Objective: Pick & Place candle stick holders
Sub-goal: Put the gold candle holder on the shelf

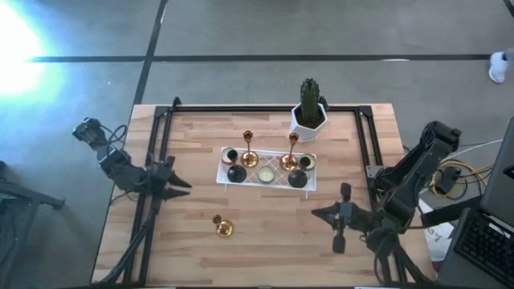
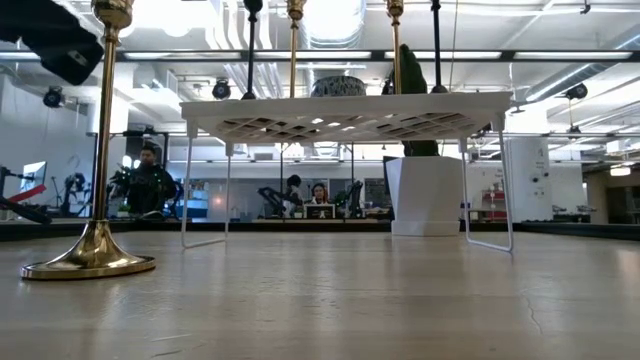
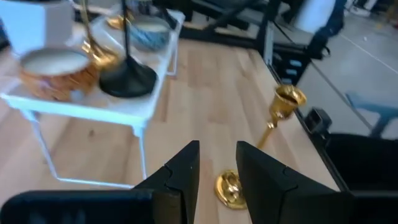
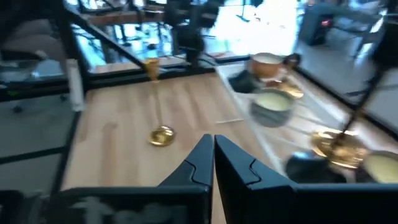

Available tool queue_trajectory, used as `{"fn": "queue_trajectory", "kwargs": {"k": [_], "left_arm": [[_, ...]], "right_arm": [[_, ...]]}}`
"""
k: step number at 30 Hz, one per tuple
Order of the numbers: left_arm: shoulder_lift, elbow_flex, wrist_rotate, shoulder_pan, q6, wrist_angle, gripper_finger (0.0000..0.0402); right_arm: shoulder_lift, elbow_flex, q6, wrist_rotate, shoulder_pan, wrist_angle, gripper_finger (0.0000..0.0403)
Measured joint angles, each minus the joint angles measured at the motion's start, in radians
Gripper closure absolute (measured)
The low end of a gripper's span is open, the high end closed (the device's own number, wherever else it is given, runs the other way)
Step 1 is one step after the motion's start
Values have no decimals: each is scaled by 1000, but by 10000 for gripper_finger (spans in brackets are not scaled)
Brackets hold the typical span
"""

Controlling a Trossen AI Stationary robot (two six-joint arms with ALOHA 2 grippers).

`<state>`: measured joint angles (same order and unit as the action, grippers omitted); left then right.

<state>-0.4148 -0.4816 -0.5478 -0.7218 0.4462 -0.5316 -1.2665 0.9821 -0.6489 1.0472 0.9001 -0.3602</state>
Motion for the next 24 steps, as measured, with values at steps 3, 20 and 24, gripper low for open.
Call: {"fn": "queue_trajectory", "kwargs": {"k": [3, 20, 24], "left_arm": [[-26, 13, 40, 0, 14, 7, 292], [-211, 116, 148, 0, -35, 342, 293], [-249, 134, 172, 0, -30, 386, 293]], "right_arm": [[35, -4, -96, 47, 1, -126, 394], [272, -21, -1155, 165, -24, -1208, 394], [359, -41, -1061, 189, -66, -1212, 394]]}}
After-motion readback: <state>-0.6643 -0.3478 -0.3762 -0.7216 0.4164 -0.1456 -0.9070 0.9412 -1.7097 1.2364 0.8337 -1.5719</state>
